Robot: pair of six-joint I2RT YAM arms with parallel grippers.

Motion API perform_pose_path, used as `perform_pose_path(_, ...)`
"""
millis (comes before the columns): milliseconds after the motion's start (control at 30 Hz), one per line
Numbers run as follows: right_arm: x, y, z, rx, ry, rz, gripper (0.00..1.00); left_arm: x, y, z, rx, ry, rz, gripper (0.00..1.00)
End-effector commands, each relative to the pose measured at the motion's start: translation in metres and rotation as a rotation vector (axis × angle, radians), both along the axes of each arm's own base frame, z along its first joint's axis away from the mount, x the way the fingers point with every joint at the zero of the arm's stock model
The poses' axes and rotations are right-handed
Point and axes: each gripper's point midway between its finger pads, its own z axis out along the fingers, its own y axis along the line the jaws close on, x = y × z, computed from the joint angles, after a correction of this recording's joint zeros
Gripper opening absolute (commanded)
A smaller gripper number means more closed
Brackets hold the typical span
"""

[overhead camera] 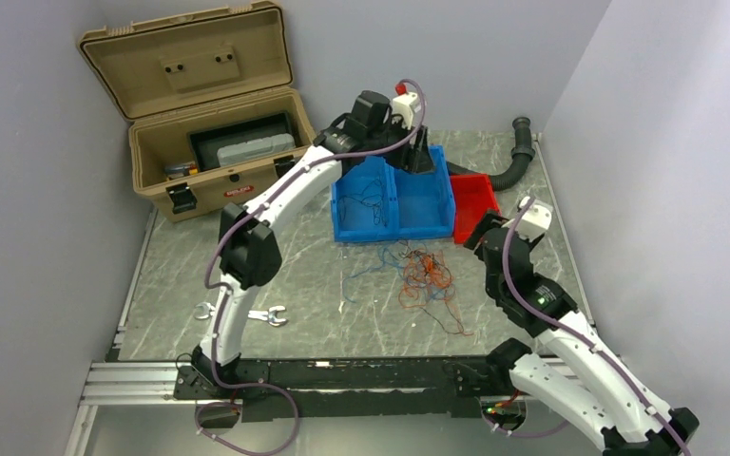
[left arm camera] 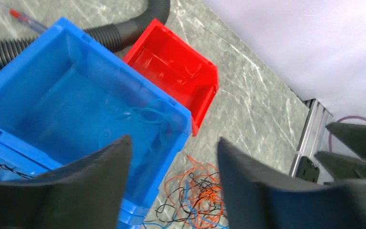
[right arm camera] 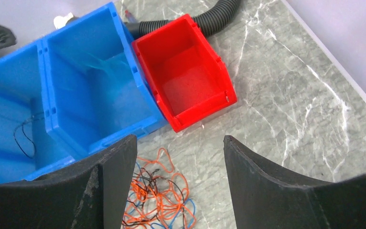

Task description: Untangle the cables

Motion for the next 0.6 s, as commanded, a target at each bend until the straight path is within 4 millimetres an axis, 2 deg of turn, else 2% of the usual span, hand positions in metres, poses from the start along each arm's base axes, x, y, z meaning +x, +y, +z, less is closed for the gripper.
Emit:
perform_pose_path(0,0.007,0.014,0.007,-0.052,0.037,0.096,0.7,-0.001,0.006,0.0,0.062,0.013,0.013,0.79)
perform_pose_path(67,0.008,0.023,-0.003,-0.066,0.091,0.143,0.7,-0.004,0.02,-0.002,0.088,-0.011,0.058,0.89)
perform_pose_path(100,0.008,0.029,-0.01,-0.067,0.117,0.175,0.7,-0.008,0.029,0.006,0.094,-0.038,0.085,0.93)
perform_pose_path(133,0.007,0.035,-0.017,-0.07,0.141,0.214,0.7,-0.01,0.036,0.001,0.111,-0.041,0.096,0.94)
perform_pose_path(200,0.005,0.056,-0.033,-0.068,0.192,0.342,0.7,-0.026,0.05,0.007,0.127,-0.058,0.091,0.94)
perform_pose_path(267,0.001,0.076,-0.047,-0.052,0.241,0.461,0.7,-0.046,0.059,-0.001,0.155,-0.05,0.065,0.94)
perform_pose_path(433,-0.009,0.11,-0.082,0.002,0.395,0.621,0.69,-0.099,0.084,-0.045,0.249,-0.03,0.066,0.92)
perform_pose_path(533,-0.011,0.117,-0.104,0.02,0.453,0.641,0.66,-0.123,0.094,-0.069,0.248,0.015,0.067,0.89)
perform_pose_path(567,-0.011,0.118,-0.11,0.019,0.468,0.643,0.63,-0.132,0.099,-0.083,0.256,0.044,0.067,0.89)
